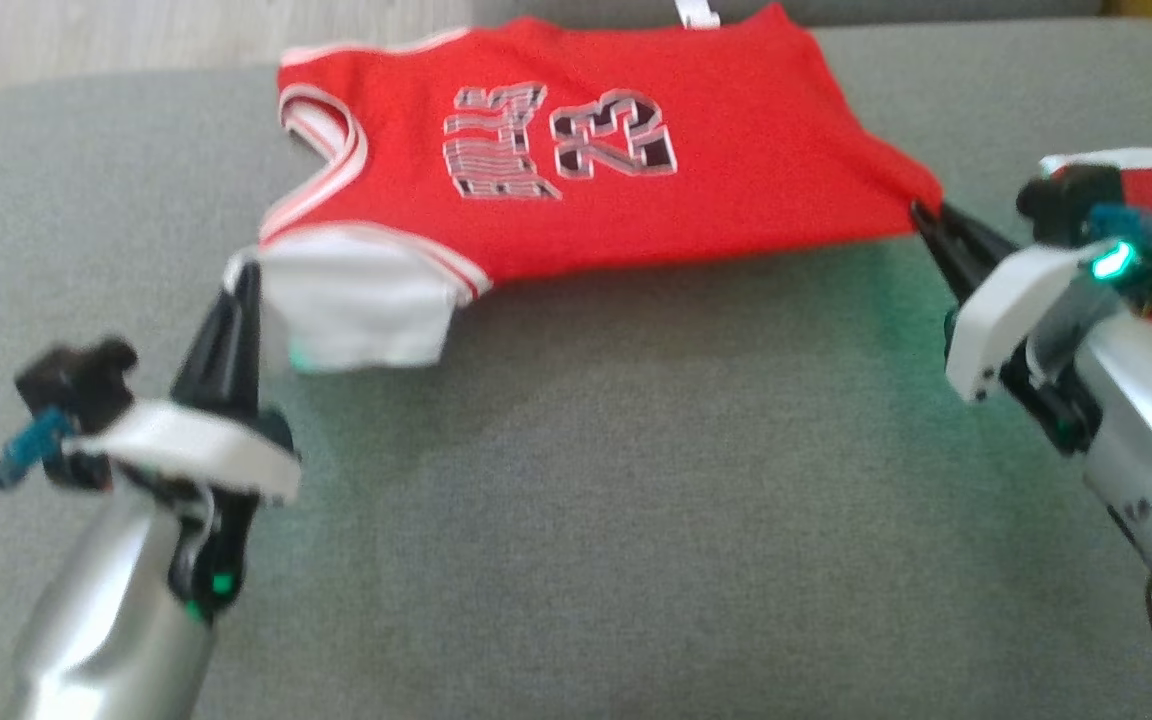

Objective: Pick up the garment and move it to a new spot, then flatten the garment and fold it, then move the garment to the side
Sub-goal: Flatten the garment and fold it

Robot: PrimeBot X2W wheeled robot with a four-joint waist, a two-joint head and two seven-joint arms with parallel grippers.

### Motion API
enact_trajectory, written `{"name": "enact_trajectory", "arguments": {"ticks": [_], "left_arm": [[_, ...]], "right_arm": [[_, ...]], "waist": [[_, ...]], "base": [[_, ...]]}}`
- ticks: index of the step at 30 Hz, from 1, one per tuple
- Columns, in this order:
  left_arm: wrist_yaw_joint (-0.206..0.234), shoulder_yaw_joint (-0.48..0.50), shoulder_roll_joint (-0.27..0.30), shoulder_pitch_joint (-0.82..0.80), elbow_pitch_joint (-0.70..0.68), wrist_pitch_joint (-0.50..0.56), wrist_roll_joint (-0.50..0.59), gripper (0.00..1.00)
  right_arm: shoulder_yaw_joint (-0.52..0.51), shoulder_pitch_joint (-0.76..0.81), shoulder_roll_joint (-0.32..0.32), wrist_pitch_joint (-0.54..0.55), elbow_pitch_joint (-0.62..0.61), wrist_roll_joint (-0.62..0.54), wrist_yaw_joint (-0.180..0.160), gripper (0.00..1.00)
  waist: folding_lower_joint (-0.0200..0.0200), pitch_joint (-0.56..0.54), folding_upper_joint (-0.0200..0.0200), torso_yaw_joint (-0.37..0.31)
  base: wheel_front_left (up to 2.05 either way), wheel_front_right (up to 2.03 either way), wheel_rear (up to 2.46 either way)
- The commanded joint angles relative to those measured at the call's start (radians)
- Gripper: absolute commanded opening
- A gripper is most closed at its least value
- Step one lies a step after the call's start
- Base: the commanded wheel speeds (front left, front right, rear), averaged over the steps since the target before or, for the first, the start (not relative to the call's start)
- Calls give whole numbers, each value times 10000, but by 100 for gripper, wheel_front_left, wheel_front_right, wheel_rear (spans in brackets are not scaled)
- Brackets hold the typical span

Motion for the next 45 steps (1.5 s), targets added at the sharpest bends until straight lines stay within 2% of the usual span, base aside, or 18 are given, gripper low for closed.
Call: {"name": "enact_trajectory", "arguments": {"ticks": [1, 7, 10, 21, 27, 36, 45], "left_arm": [[26, 298, 538, -7, -566, 115, -76, 0], [218, -17, 837, 1511, -1798, 796, -227, 0], [497, -44, 1020, 2439, -2568, 1073, -376, 0], [1222, 136, 1626, 4565, -4750, 2036, -1088, 0], [1447, 257, 1679, 4564, -5039, 2237, -1229, 0], [1493, 428, 1859, 3566, -4828, 2698, -1339, 0], [1636, 232, 2169, 1895, -3911, 3931, -1197, 0]], "right_arm": [[153, 239, -331, -5, -355, 176, 31, 0], [828, 1125, -741, 24, -1068, 596, 31, 0], [1117, 1697, -904, 113, -1515, 851, 31, 0], [1155, 2995, -1505, 672, -2791, 1181, 31, 0], [664, 3151, -1583, 795, -3174, 1024, 31, 0], [-213, 2804, -1343, 1052, -3317, 390, 31, 0], [-527, 2004, -857, 1608, -3031, -151, 31, 0]], "waist": [[3, -344, -1, -51], [3, -974, -1, -166], [3, -1413, -1, -261], [3, -1998, -1, -234], [3, -1882, -1, -169], [3, -1336, -1, -230], [3, -532, -1, -312]], "base": [[0, 0, 0], [0, 0, 0], [0, 0, 0], [0, 0, 0], [0, 0, 0], [0, 0, 0], [0, 0, 0]]}}
